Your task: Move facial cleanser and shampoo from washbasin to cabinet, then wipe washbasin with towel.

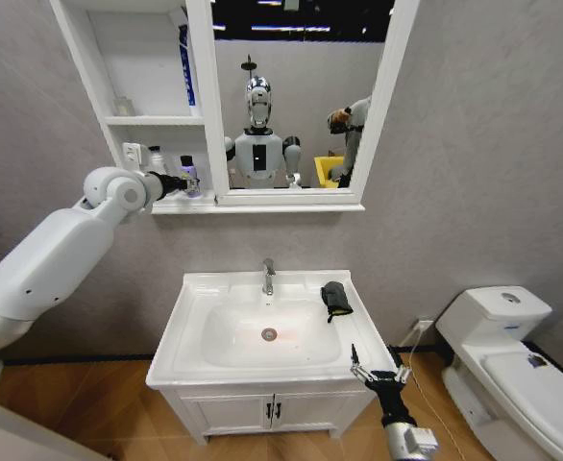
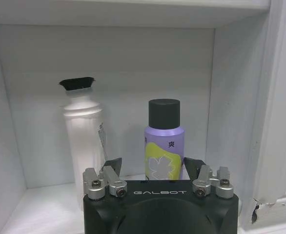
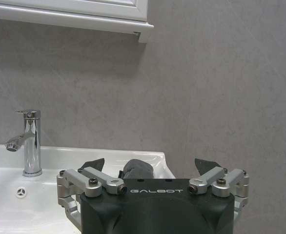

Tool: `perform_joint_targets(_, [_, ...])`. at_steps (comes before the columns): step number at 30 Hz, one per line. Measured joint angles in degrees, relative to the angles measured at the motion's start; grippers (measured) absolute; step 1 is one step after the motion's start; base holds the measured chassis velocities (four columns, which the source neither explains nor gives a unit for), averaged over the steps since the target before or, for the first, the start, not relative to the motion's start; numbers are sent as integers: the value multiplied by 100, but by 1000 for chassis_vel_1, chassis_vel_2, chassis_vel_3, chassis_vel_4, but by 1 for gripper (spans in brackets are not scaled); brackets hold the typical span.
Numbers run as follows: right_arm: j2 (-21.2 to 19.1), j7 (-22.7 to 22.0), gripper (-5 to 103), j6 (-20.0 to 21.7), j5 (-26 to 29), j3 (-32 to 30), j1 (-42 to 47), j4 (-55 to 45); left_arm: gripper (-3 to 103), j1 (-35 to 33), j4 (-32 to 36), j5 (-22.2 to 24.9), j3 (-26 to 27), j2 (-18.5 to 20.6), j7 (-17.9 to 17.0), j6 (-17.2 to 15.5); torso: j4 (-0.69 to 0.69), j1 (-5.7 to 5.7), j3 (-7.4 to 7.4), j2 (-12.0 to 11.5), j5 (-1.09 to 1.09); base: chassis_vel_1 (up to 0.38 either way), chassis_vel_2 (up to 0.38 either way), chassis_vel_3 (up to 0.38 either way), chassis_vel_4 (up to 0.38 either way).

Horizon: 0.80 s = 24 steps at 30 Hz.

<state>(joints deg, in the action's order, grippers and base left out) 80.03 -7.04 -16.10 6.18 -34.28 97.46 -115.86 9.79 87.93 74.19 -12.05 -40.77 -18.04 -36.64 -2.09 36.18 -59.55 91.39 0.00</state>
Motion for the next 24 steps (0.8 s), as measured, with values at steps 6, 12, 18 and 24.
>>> perform_joint_targets(6, [20, -2, 100, -1, -7, 3, 4, 9, 92, -1187, 968, -57, 1011, 529, 208, 280, -3, -1, 1, 1, 0, 0, 0, 0, 0])
perform_joint_targets(12, [26, -11, 100, 116, -17, 23, -96, -7, 100, -3718, 2610, -1115, 2383, 1193, 314, 1380, 1, -3, 1, 1, -2, 0, 0, 0, 0])
perform_joint_targets(18, [7, -44, 100, 224, 64, -52, -233, -1, 100, -6474, 3437, -2100, 4239, 608, 435, 1939, 1, -1, 1, 1, -5, 0, 0, 0, 0])
perform_joint_targets(24, [-47, -105, 100, 358, 227, -203, -455, 167, 100, -9867, 4011, -4131, 6057, -1448, 1479, 2610, -6, -3, 2, 1, -1, 0, 0, 0, 0])
